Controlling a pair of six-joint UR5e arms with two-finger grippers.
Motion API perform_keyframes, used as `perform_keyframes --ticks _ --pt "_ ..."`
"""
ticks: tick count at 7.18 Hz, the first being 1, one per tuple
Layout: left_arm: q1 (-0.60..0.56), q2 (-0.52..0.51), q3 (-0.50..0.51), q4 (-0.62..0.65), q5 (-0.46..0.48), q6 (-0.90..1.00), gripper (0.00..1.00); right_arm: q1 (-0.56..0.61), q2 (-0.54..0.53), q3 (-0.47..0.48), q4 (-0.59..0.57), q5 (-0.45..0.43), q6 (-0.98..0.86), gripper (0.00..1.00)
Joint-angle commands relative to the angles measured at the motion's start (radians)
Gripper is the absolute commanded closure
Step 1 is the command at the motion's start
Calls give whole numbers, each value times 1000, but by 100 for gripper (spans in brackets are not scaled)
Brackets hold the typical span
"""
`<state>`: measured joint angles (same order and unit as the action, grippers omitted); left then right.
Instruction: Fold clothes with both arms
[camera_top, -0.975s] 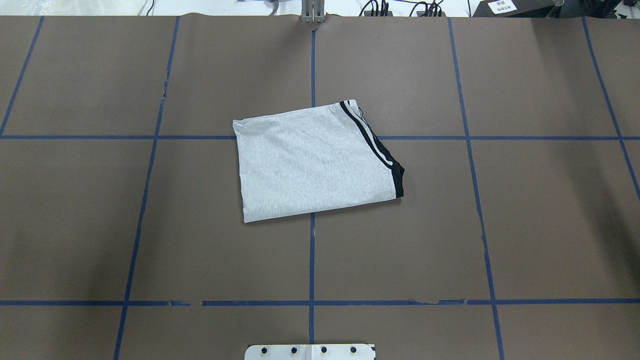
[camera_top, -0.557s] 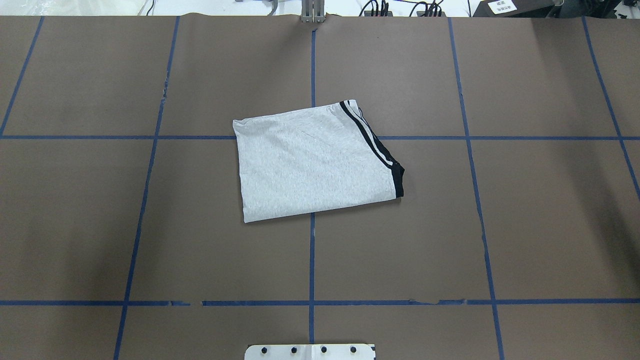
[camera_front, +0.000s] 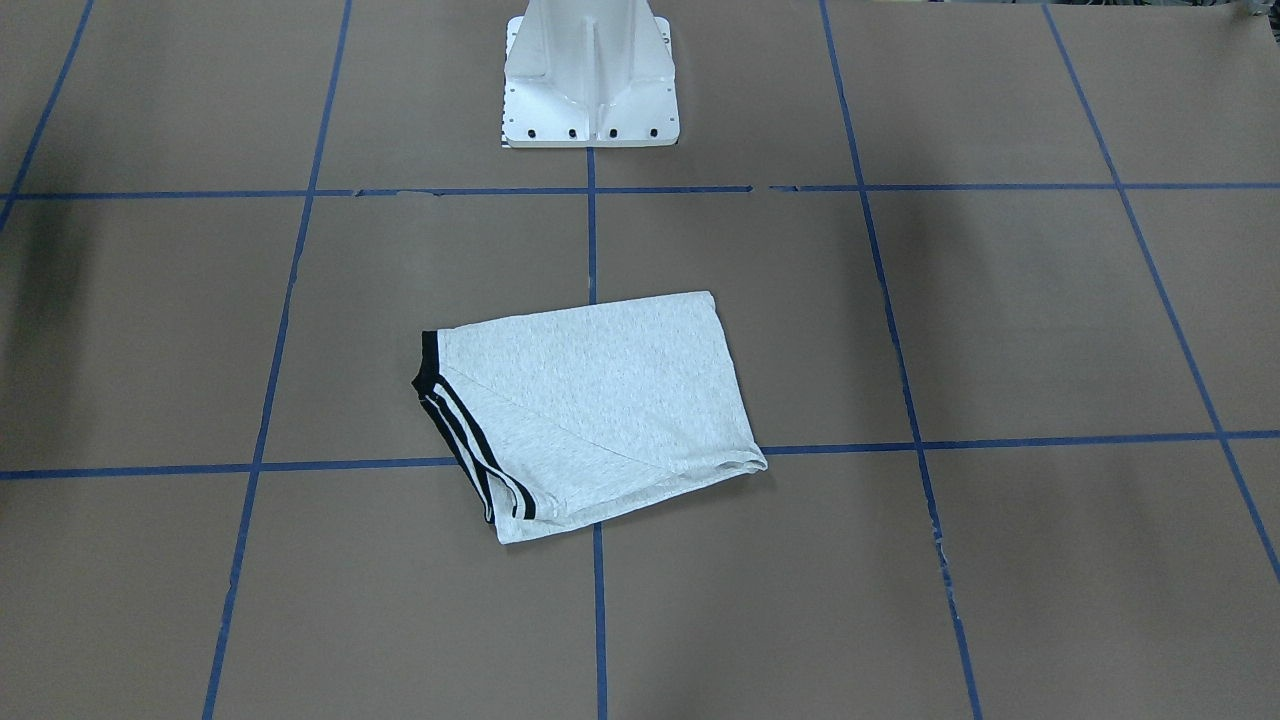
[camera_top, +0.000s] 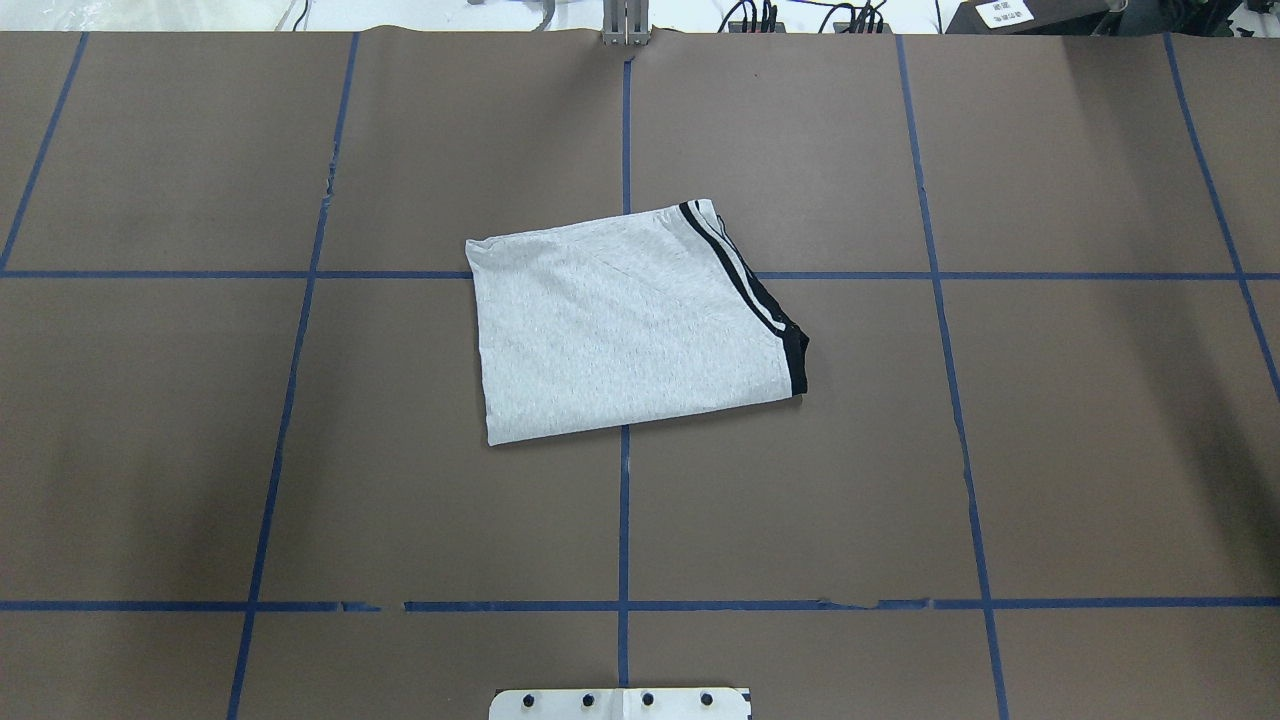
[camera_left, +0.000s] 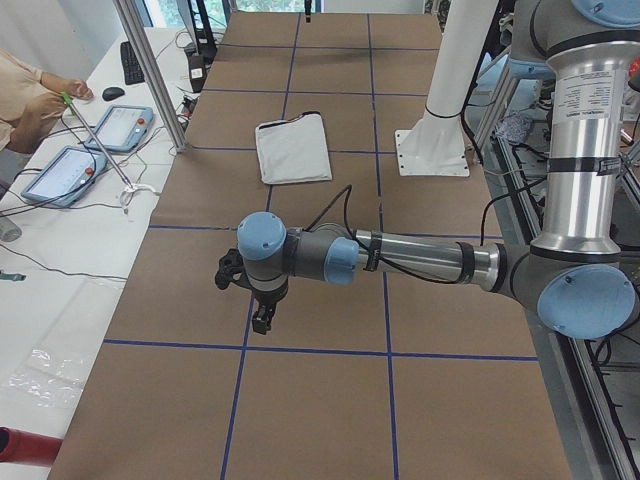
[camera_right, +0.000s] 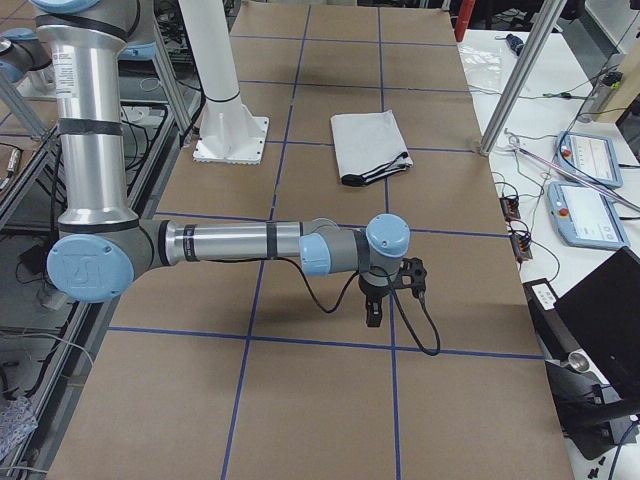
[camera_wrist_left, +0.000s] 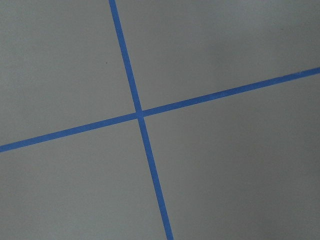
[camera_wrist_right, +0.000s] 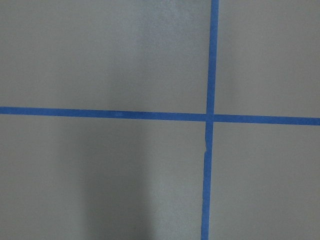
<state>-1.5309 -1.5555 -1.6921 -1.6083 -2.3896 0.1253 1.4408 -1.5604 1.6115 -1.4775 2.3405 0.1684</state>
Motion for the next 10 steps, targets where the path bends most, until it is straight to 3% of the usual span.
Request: perform_keyframes --ticks 1,4,10 --pt "0 -3 0 -2 -3 2 0 -5 -6 -7 0 8 -4 0" --pt "0 -1 81 -129 1 1 0 -3 -20 14 -1 22 -4 0" --pt "0 -8 65 -130 -3 -7 0 -3 -17 12 -1 19 -4 0"
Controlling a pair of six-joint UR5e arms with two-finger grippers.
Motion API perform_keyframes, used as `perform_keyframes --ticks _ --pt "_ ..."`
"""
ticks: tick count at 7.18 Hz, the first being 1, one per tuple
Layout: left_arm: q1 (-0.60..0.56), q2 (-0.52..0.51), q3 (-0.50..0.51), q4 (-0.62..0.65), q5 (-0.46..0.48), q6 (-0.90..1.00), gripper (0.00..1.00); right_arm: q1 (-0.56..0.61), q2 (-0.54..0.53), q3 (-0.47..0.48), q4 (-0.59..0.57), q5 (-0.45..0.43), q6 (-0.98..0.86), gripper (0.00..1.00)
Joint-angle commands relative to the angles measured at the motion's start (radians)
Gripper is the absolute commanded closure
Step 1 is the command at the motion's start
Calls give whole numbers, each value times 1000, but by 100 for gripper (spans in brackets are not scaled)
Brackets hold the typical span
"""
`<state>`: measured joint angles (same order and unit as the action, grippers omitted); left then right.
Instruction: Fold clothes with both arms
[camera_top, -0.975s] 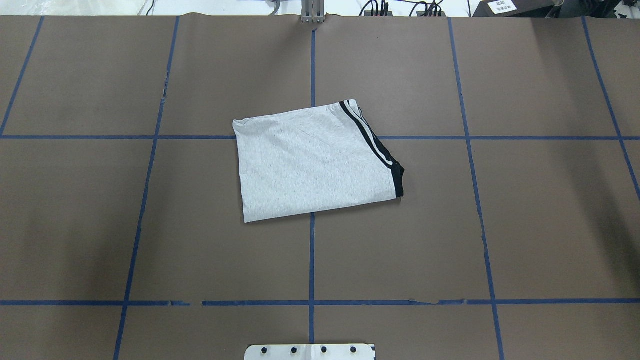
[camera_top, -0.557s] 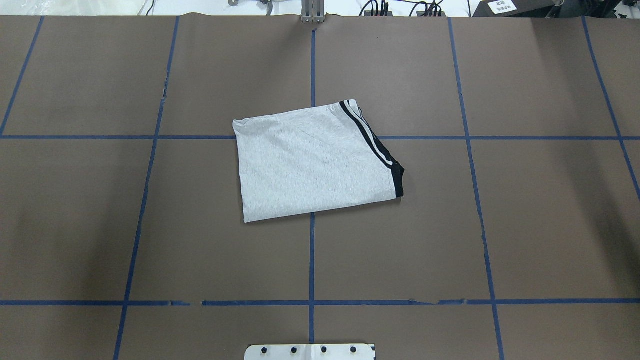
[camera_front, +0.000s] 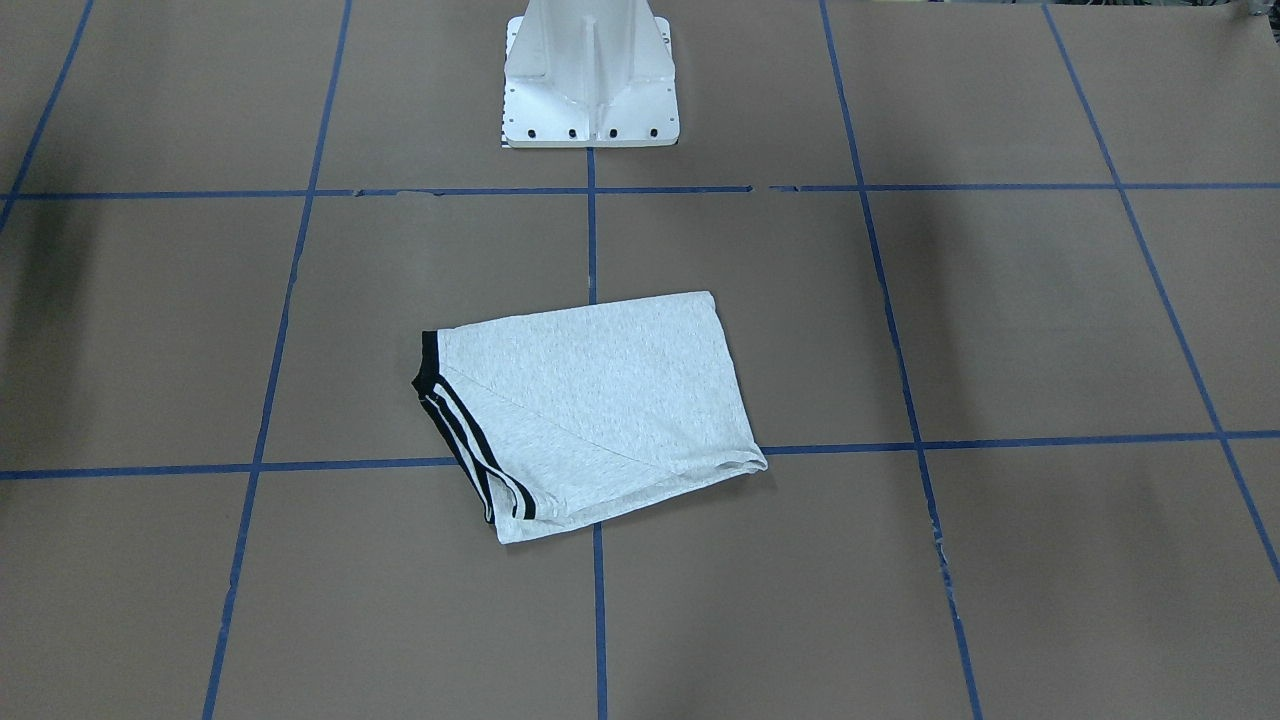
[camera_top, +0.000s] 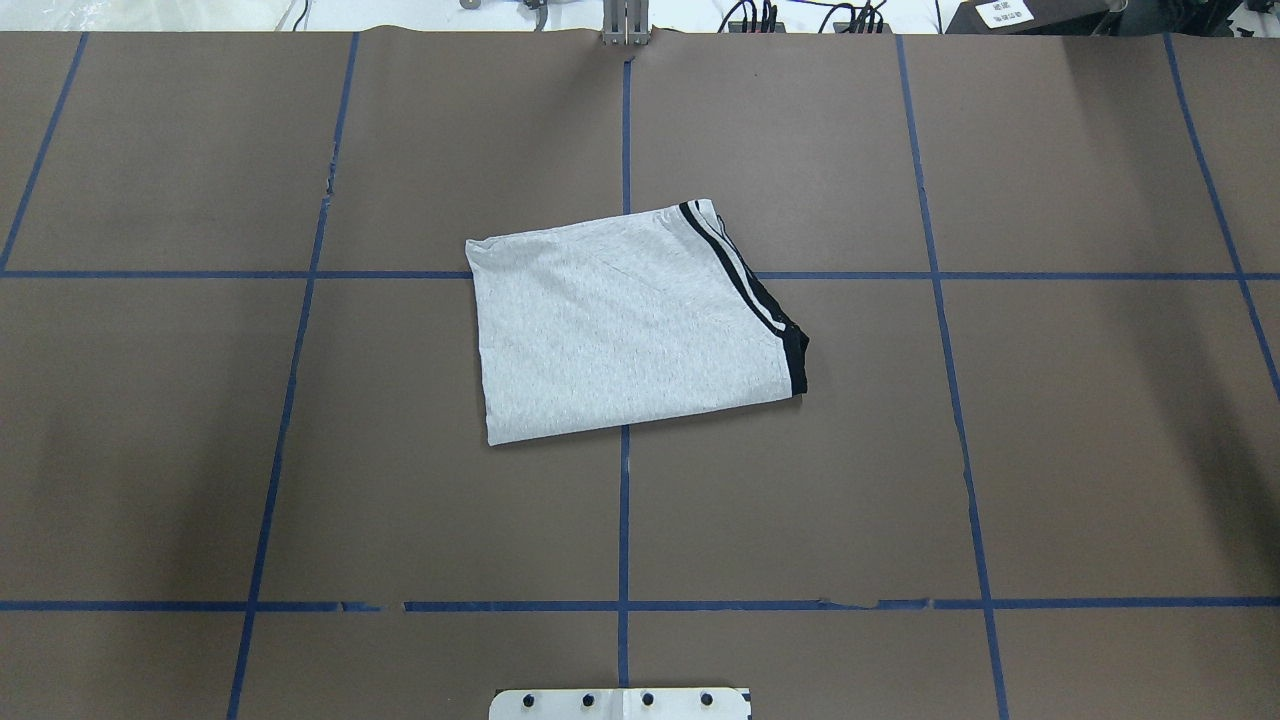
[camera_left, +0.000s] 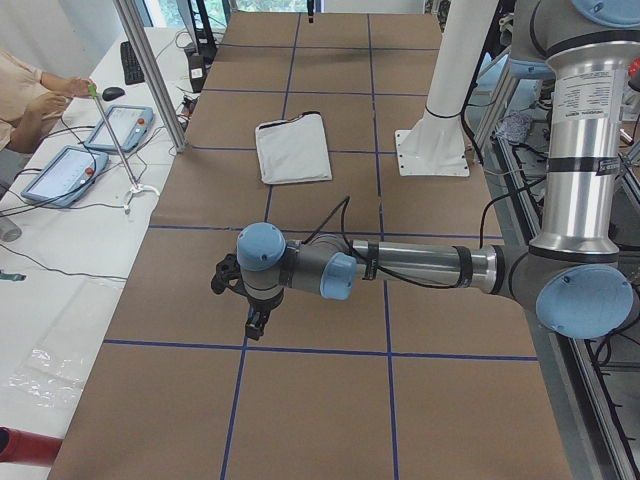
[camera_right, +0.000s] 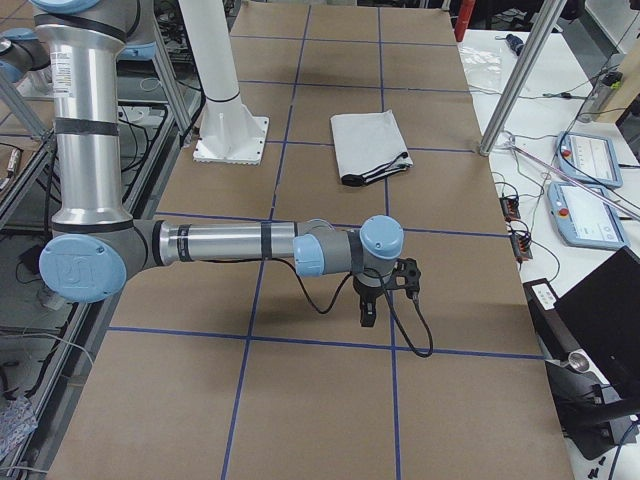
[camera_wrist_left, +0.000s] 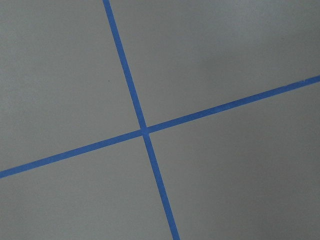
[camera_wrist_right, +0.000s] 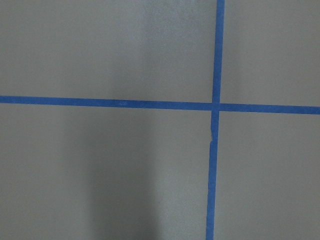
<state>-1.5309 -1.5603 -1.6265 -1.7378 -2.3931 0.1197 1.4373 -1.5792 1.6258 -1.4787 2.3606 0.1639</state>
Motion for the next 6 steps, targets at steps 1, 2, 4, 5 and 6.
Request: perform_keyframes --ticks 1,2,4,5,6 --pt "0 -3 0 0 0 0 0 0 2 0 0 0 2 0" --pt "0 -3 0 0 3 0 0 0 -1 8 0 2 5 0" --pt "0 -6 0 -2 3 1 0 0 -1 8 0 2 5 0" --pt "0 -9 2 -2 3 0 0 0 1 8 0 2 6 0" --pt "0 -10 -1 -2 3 -2 0 0 1 8 0 3 5 0"
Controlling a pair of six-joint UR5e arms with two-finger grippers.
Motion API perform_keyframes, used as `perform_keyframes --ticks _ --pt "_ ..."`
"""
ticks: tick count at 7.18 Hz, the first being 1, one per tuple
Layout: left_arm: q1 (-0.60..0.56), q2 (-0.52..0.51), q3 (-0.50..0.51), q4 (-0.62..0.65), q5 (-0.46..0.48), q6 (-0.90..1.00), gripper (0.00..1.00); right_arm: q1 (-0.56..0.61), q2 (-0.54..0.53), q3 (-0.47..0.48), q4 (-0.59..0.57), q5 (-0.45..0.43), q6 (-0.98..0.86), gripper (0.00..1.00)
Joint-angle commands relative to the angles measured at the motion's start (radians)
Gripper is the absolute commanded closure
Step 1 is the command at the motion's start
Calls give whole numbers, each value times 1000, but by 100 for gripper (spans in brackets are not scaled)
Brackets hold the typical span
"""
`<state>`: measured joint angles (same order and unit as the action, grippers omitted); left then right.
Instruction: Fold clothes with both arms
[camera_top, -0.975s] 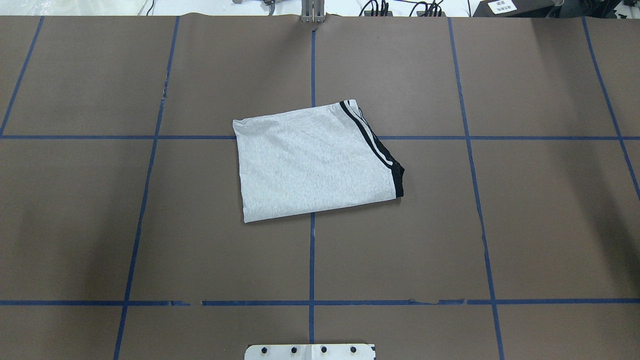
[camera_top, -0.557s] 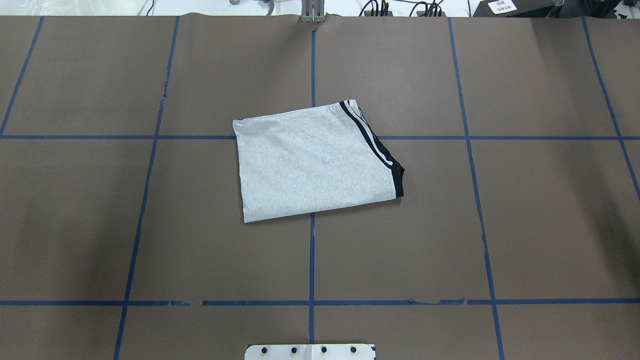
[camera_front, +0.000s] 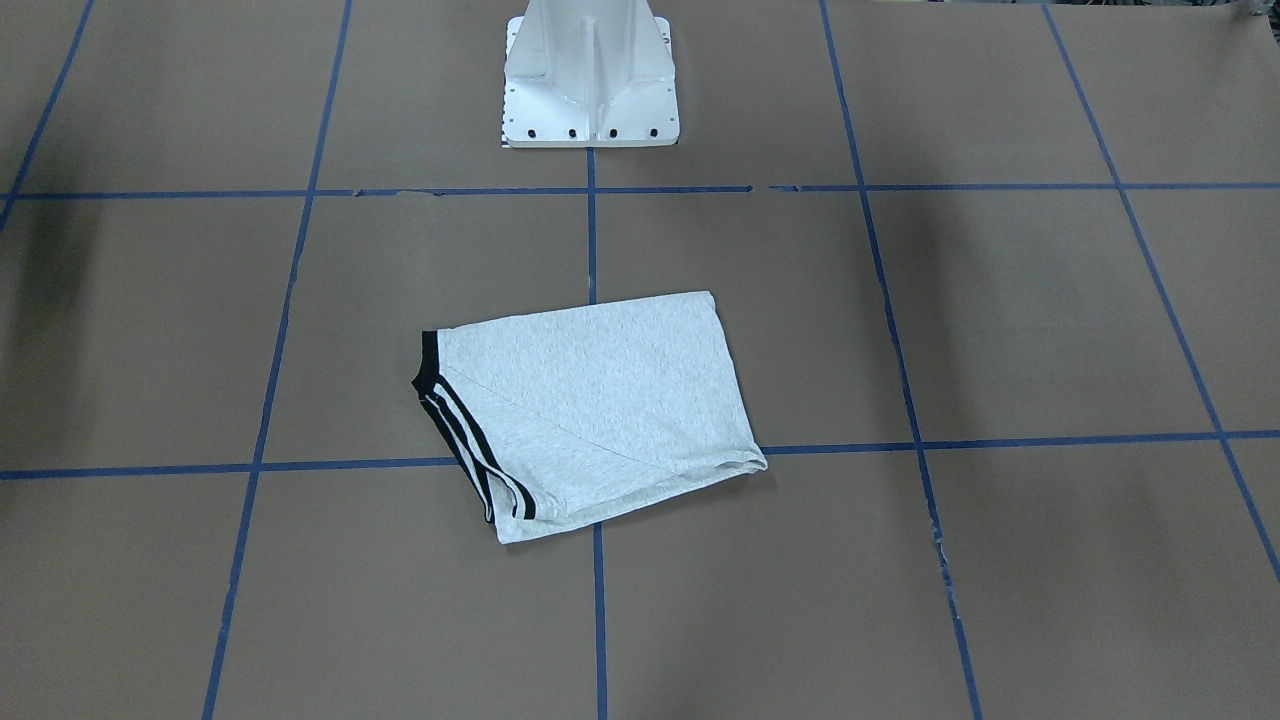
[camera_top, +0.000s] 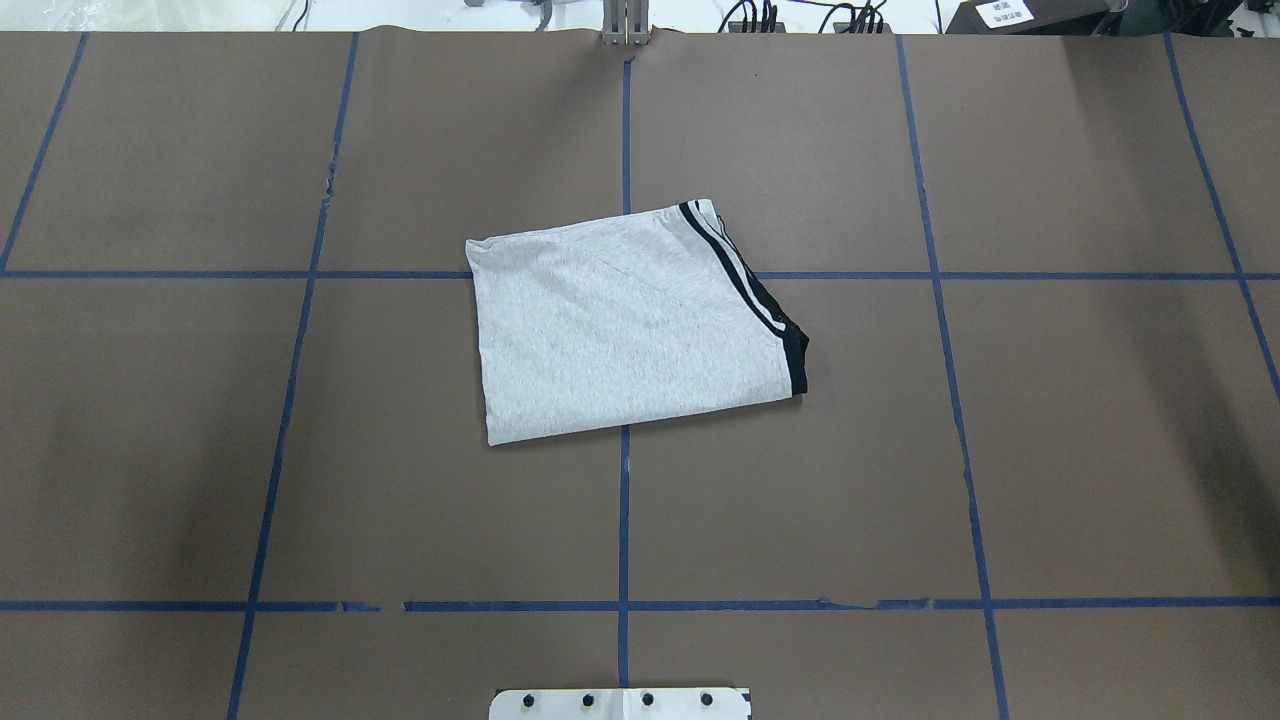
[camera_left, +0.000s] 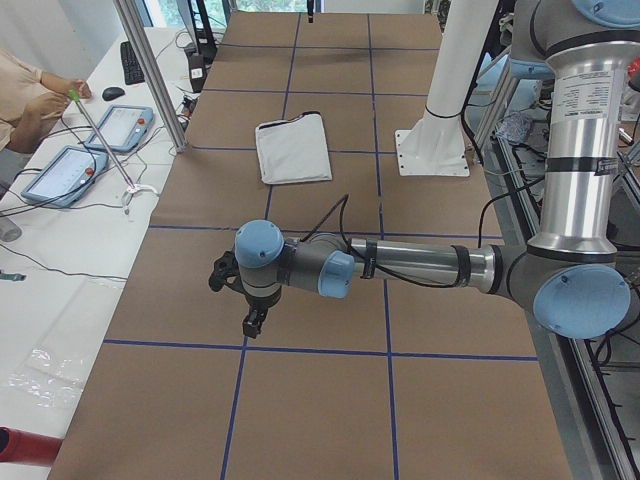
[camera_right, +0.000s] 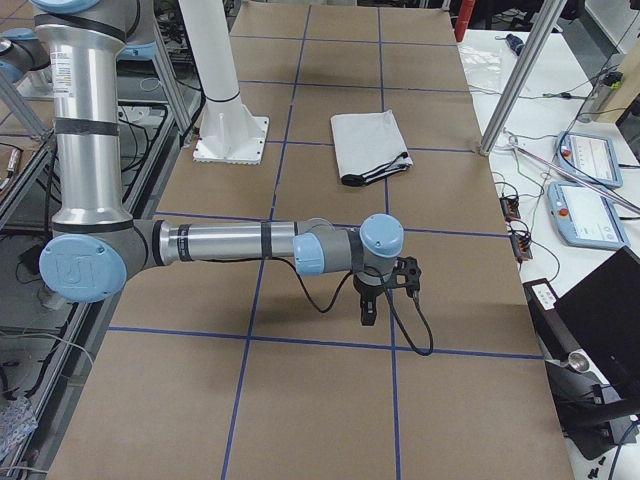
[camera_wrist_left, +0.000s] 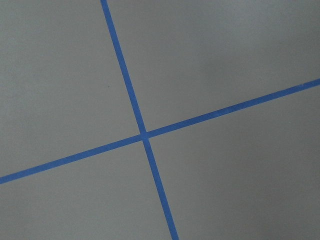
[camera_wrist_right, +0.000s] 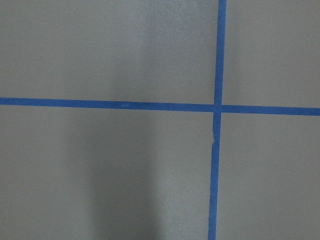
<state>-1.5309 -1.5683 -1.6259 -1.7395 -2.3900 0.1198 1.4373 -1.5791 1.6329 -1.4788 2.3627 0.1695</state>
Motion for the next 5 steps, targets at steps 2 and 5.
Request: perform_keyframes --ticks 2,5 --pt "0 -4 0 0 0 0 0 0 -1 4 0 13 -1 0" --pt "0 -7 0 1 2 -3 0 0 -2 1 2 29 -5 0"
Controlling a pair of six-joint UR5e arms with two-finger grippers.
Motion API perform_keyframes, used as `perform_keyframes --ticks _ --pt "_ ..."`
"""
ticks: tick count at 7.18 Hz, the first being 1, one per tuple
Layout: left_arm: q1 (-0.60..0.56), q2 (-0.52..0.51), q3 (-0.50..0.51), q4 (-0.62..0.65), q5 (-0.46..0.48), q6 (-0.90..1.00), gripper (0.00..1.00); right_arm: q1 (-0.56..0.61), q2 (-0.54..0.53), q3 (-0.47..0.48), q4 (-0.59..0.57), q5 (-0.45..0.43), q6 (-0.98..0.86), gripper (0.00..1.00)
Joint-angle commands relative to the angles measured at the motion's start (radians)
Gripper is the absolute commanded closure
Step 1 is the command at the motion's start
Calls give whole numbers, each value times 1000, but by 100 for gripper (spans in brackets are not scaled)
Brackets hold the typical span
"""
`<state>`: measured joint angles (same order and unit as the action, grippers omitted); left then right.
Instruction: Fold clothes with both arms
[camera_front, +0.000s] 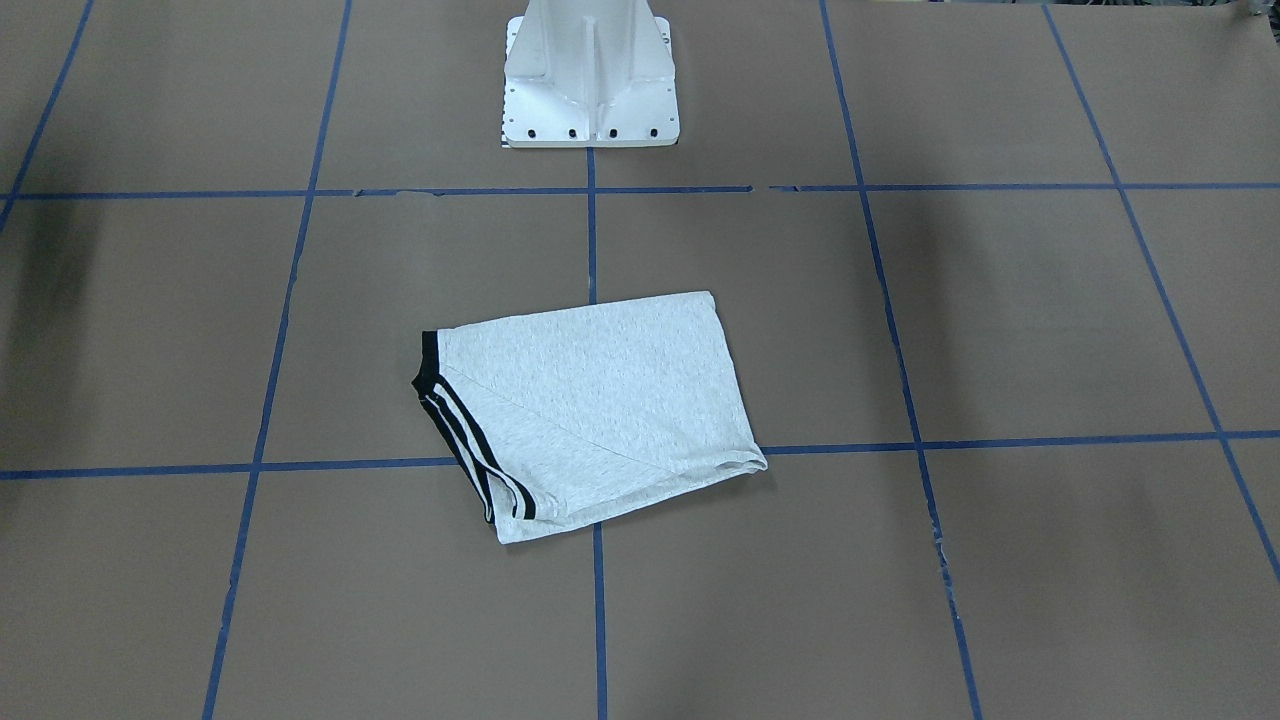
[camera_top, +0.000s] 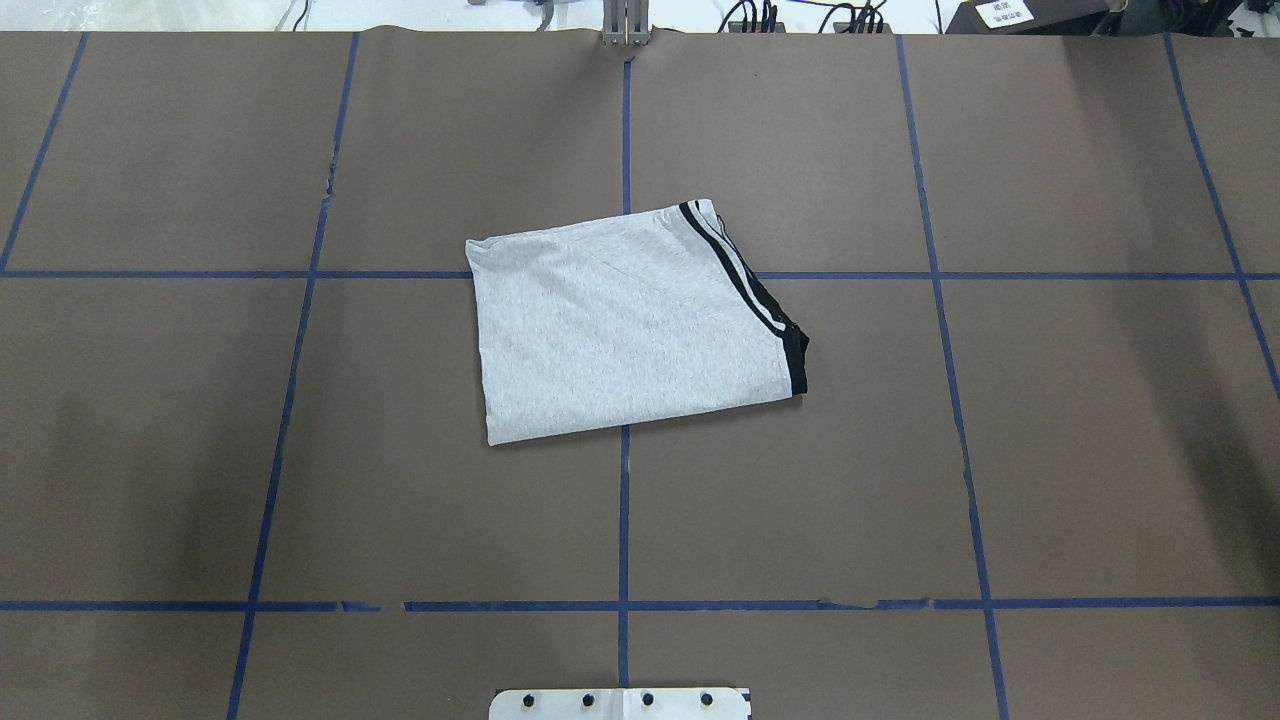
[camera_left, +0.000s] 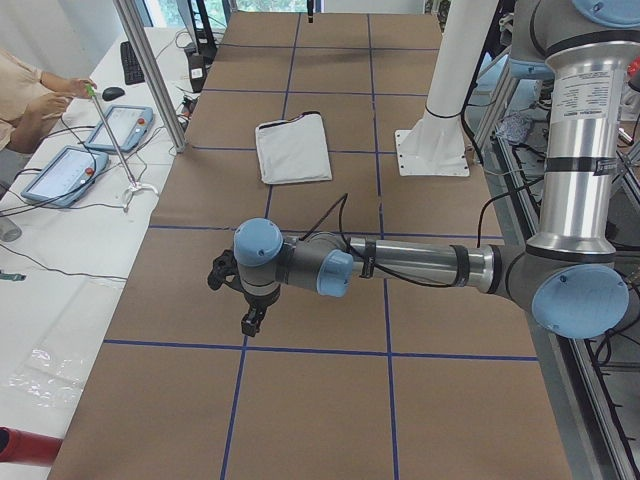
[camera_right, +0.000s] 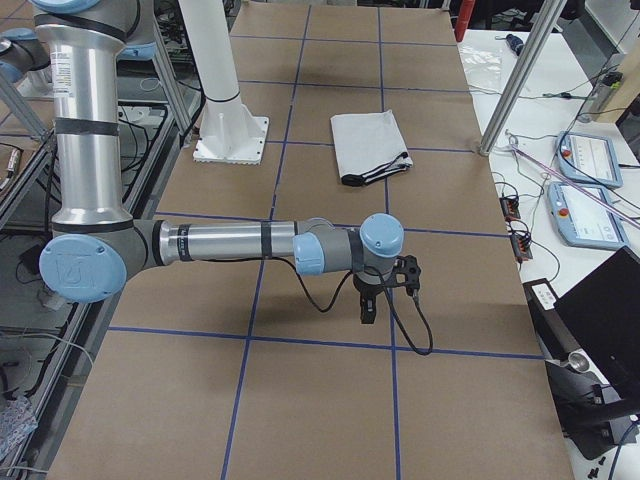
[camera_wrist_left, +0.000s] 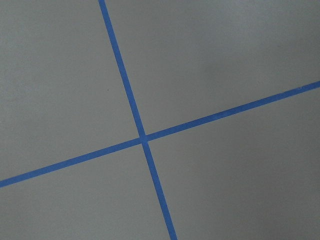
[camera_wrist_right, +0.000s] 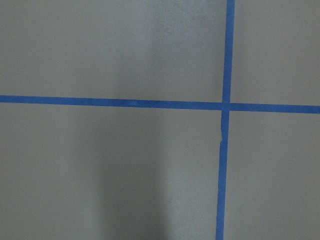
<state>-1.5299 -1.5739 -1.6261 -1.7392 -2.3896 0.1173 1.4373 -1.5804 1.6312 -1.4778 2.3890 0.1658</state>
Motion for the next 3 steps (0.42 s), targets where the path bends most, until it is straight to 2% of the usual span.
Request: perform_keyframes --ticks 1,3 --pt "0 -1 -1 1 1 -1 0 0 -1 3 1 -22 -6 0" --pt "1 -15 5 3 21 1 0 41 3 6 -1 -82 -11 0"
